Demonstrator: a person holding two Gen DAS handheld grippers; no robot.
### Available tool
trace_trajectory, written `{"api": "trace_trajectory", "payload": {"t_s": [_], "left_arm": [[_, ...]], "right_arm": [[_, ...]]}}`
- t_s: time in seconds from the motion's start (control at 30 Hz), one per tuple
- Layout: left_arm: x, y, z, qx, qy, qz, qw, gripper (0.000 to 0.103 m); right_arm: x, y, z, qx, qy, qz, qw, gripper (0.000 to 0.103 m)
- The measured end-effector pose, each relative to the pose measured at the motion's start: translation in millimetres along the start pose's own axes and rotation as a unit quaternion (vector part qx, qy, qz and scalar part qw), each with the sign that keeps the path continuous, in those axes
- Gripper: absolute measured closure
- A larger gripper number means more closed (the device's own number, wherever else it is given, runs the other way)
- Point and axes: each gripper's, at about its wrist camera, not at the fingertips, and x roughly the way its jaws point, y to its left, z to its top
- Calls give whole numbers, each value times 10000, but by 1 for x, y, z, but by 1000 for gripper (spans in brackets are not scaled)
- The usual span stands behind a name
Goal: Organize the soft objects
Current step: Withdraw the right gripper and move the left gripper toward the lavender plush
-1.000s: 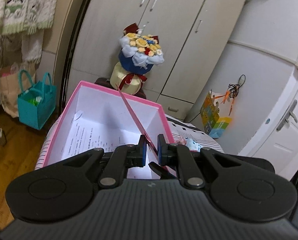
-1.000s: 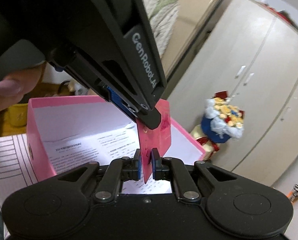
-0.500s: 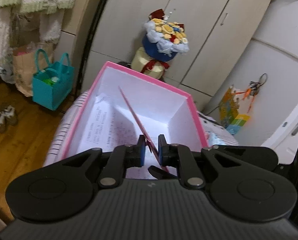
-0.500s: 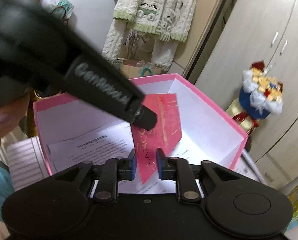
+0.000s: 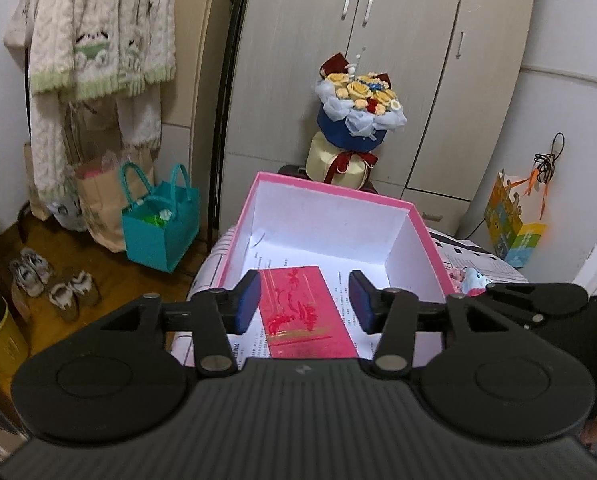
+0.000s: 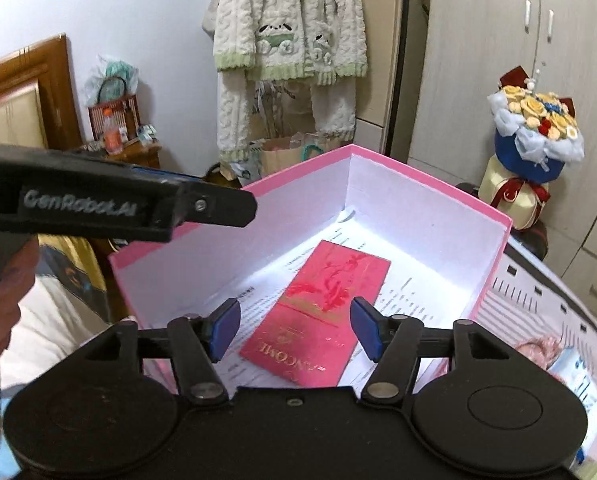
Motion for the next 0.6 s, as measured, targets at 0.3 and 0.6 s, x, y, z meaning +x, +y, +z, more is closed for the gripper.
{"api": "trace_trajectory", "payload": {"t_s": [0.3,0.6], "left_arm": [[-43,-15,-5,329,-198,-62,9992,43],[-83,-37,-16,790,-421,-307,9955,28]], "right_arm": [[-40,5,-7,91,-156,-98,9998,34],[-88,17,-21,59,-305,-300,9991,31]]}}
